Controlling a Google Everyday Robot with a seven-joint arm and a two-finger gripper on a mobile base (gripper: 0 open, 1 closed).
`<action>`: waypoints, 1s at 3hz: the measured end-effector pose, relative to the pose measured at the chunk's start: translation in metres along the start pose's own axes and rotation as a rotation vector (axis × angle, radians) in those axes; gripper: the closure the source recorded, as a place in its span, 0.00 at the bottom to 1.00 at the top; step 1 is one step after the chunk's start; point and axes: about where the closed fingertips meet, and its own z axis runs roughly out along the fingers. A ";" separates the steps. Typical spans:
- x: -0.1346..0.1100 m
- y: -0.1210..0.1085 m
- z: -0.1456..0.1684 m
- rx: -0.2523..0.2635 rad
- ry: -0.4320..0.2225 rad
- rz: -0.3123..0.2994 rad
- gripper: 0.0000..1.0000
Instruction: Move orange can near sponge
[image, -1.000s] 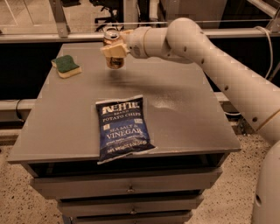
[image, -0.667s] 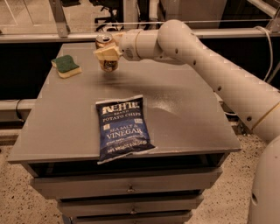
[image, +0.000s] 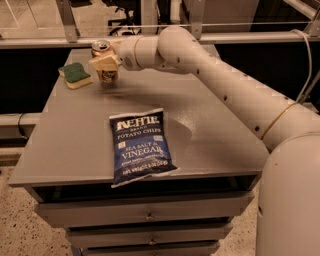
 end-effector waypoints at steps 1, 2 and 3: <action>-0.001 0.003 0.015 -0.010 0.006 0.006 0.84; 0.001 0.004 0.025 -0.011 0.014 0.010 0.61; 0.003 0.005 0.032 -0.013 0.021 0.013 0.31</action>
Offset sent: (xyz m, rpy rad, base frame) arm 0.0158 0.0259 -0.0103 -0.0134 0.0244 -0.0073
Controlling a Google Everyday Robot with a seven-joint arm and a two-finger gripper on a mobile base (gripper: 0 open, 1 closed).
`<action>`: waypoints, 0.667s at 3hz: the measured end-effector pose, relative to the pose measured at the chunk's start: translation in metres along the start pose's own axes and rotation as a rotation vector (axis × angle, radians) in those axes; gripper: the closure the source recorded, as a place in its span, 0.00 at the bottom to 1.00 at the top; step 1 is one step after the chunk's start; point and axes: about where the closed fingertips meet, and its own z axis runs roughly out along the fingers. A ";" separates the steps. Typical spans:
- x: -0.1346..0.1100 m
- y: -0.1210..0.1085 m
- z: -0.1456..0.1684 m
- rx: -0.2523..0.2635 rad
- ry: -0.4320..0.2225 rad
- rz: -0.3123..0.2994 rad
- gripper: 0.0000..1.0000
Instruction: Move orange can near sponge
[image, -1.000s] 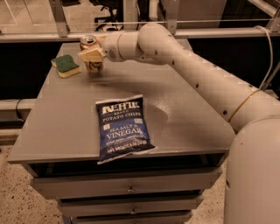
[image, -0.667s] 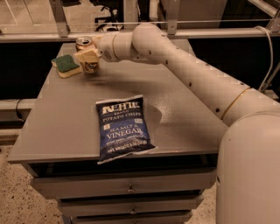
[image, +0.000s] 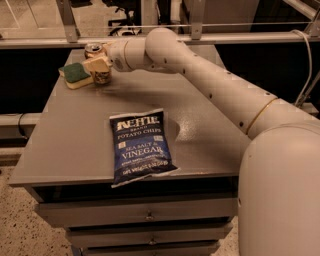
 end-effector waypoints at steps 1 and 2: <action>0.002 0.001 0.003 -0.002 0.004 0.001 0.06; 0.003 0.001 0.004 -0.002 0.005 0.002 0.00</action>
Offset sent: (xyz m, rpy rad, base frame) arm 0.0027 -0.0031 -0.0040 -0.0046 0.0059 -0.0103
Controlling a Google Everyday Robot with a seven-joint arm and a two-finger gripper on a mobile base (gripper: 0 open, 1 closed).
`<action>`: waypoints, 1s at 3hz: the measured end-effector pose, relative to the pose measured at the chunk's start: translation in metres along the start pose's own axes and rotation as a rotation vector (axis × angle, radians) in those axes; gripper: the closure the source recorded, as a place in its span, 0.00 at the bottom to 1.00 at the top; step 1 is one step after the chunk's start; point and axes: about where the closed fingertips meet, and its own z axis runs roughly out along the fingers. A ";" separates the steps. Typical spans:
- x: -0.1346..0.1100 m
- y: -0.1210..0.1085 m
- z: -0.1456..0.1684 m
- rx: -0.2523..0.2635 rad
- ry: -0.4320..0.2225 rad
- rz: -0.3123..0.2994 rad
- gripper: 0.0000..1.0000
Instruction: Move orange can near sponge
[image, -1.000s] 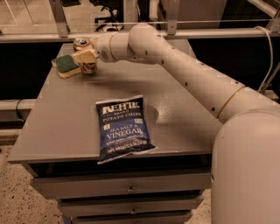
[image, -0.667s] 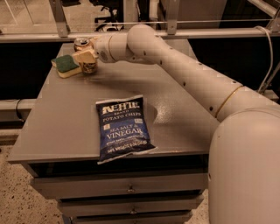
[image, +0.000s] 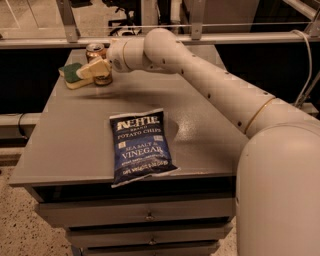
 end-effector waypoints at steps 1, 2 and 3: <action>0.000 -0.004 -0.003 0.002 -0.010 0.011 0.00; -0.001 -0.008 -0.008 0.007 -0.022 0.022 0.00; -0.004 -0.022 -0.025 0.042 -0.027 0.014 0.00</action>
Offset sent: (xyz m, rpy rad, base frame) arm 0.0075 -0.0235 0.0097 0.0472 0.0053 -0.0254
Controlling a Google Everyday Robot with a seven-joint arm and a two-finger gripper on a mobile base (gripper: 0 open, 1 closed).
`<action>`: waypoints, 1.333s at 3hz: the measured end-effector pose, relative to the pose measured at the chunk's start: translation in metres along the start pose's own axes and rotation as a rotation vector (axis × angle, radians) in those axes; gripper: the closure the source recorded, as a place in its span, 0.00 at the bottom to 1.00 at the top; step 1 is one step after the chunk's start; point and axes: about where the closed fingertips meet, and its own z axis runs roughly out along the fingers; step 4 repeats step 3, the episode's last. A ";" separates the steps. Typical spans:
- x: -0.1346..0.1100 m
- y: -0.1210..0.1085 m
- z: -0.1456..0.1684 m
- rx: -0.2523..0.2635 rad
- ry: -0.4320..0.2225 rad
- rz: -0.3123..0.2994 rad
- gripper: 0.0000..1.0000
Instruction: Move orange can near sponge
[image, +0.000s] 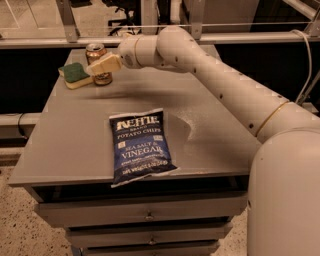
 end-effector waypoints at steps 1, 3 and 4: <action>-0.006 -0.037 -0.049 0.091 0.003 -0.057 0.00; -0.010 -0.084 -0.126 0.234 -0.001 -0.114 0.00; -0.010 -0.084 -0.126 0.234 -0.001 -0.114 0.00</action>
Offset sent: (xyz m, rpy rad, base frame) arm 0.0082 -0.2310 0.0842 -0.0729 -0.2468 -0.3277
